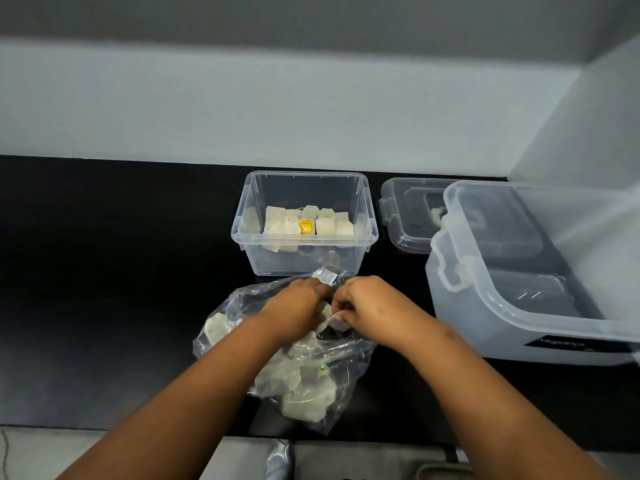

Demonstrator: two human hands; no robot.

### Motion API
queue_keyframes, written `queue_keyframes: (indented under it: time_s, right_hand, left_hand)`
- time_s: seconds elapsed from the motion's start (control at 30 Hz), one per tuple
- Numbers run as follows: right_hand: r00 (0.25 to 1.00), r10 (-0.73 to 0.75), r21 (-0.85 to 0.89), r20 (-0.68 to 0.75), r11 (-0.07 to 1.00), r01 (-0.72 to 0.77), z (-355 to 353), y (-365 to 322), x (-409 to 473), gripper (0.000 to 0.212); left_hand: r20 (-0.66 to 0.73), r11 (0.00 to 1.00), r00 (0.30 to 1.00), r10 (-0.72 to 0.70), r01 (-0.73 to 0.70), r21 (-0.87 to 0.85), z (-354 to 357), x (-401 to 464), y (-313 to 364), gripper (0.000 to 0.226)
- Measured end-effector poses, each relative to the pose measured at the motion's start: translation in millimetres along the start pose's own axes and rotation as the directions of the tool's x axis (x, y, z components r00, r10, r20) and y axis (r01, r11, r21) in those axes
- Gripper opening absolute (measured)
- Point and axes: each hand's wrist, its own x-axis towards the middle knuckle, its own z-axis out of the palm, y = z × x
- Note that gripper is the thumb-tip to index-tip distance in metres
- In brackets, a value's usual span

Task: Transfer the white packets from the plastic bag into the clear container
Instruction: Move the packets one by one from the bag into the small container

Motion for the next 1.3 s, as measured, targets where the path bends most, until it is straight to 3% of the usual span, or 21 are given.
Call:
queue_keyframes:
  time_s: [0.13, 0.3, 0.47, 0.67, 0.83, 0.93, 1.1, 1.3]
  right_hand:
    - [1.000, 0.003, 0.052, -0.014, 0.999, -0.002, -4, 0, 1, 0.006]
    - [0.999, -0.020, 0.074, -0.046, 0.997, 0.023, -21, -6, 0, 0.006]
    - [0.982, -0.082, 0.112, -0.171, 0.989, 0.102, -55, -23, 0, 0.009]
    - [0.933, -0.078, 0.243, -0.352, 0.955, 0.171, -93, -41, 22, 0.006]
    - [0.914, -0.010, 0.250, -0.405, 0.961, 0.121, -106, -40, 68, 0.006]
    - [0.941, 0.033, 0.158, -0.338, 0.987, 0.022, -103, -34, 102, 0.005]
    - [0.989, 0.126, 0.050, -0.076, 0.991, -0.123, -85, -20, 150, 0.005]
    - [0.945, 0.238, 0.119, 0.226, 0.956, -0.269, -67, -7, 183, 0.014]
  left_hand:
    - [0.009, 0.999, 1.000, -0.011, 0.011, -0.045, -4, 0, 4, 0.017]
    - [0.027, 0.996, 0.999, -0.020, 0.022, -0.089, -16, -5, 2, 0.019]
    - [0.018, 0.997, 1.000, -0.014, 0.015, -0.074, -58, -18, -5, 0.016]
    - [-0.123, 0.998, 0.992, 0.017, -0.025, -0.059, -142, -27, -13, 0.006]
    - [-0.265, 1.000, 0.964, -0.023, 0.018, -0.020, -183, -11, -31, 0.015]
    - [-0.311, 0.996, 0.949, -0.042, 0.015, -0.089, -191, 5, -42, 0.019]
    - [-0.311, 0.996, 0.951, -0.005, -0.024, -0.090, -186, 24, -60, 0.014]
    - [-0.247, 0.989, 0.969, -0.025, -0.013, -0.150, -177, 38, -77, 0.013]
